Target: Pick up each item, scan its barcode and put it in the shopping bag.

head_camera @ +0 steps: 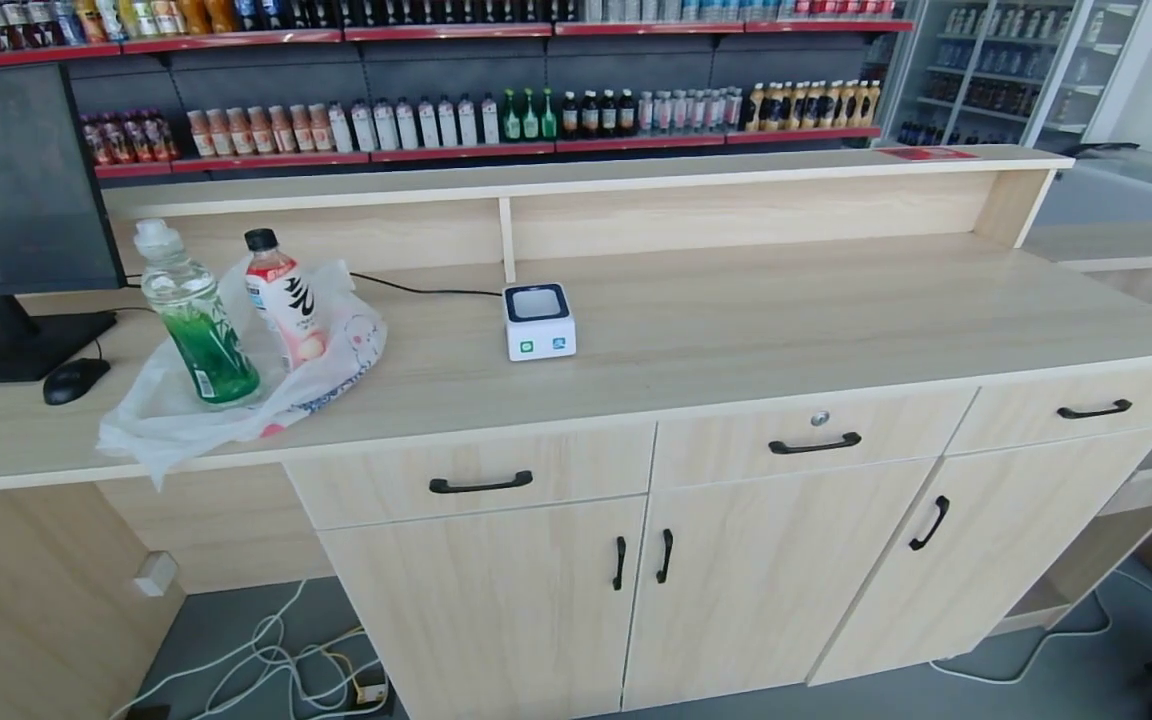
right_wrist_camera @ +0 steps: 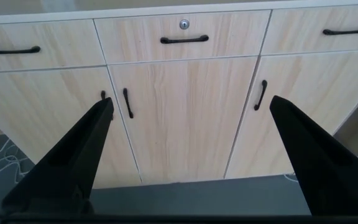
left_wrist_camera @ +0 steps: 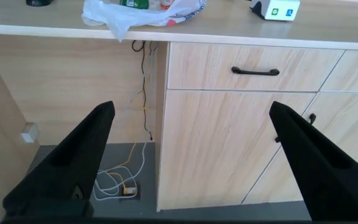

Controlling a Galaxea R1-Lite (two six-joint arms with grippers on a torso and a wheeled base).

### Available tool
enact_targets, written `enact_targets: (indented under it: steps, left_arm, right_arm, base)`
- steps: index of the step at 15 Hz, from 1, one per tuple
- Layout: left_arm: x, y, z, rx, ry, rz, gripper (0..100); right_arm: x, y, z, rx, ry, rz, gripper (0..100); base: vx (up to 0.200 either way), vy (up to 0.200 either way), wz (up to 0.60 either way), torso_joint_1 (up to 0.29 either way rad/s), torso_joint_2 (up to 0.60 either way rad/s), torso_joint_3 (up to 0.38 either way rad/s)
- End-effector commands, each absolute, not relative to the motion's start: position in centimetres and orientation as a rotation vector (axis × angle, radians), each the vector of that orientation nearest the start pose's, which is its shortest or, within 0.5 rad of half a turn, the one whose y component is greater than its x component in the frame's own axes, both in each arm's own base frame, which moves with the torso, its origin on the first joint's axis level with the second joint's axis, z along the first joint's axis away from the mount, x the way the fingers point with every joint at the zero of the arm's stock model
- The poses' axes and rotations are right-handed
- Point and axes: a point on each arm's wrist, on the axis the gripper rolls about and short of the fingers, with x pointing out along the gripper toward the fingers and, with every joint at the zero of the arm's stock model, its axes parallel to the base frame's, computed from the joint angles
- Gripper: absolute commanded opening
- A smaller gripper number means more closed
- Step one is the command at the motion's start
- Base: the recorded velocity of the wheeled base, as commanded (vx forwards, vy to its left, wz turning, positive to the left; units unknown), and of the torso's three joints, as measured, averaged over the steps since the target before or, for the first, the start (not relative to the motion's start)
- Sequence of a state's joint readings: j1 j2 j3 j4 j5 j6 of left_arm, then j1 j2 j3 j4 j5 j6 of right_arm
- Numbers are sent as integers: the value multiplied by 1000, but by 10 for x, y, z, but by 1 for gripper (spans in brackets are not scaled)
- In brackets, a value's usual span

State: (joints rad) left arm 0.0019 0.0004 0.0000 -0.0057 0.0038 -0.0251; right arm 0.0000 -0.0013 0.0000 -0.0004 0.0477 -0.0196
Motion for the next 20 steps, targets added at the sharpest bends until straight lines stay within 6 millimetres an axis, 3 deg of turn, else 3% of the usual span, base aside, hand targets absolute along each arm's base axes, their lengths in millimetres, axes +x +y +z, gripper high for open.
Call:
enact_targets:
  steps: [1,15,20]
  left_arm:
    - [-23,0,76,-26,-5,6,100]
    - [-23,0,76,-31,-5,6,100]
    - [-23,0,76,-21,-5,6,100]
  right_arm:
    - [-23,1,76,-20,-2,49,100]
    - [-23,1,76,-23,-2,48,100]
    - [-23,1,76,-25,-2,49,100]
  base:
    - [-200,0,0,7,2,2]
    - [-200,0,0,1,4,2]
    - [0,0,0,0,0,0]
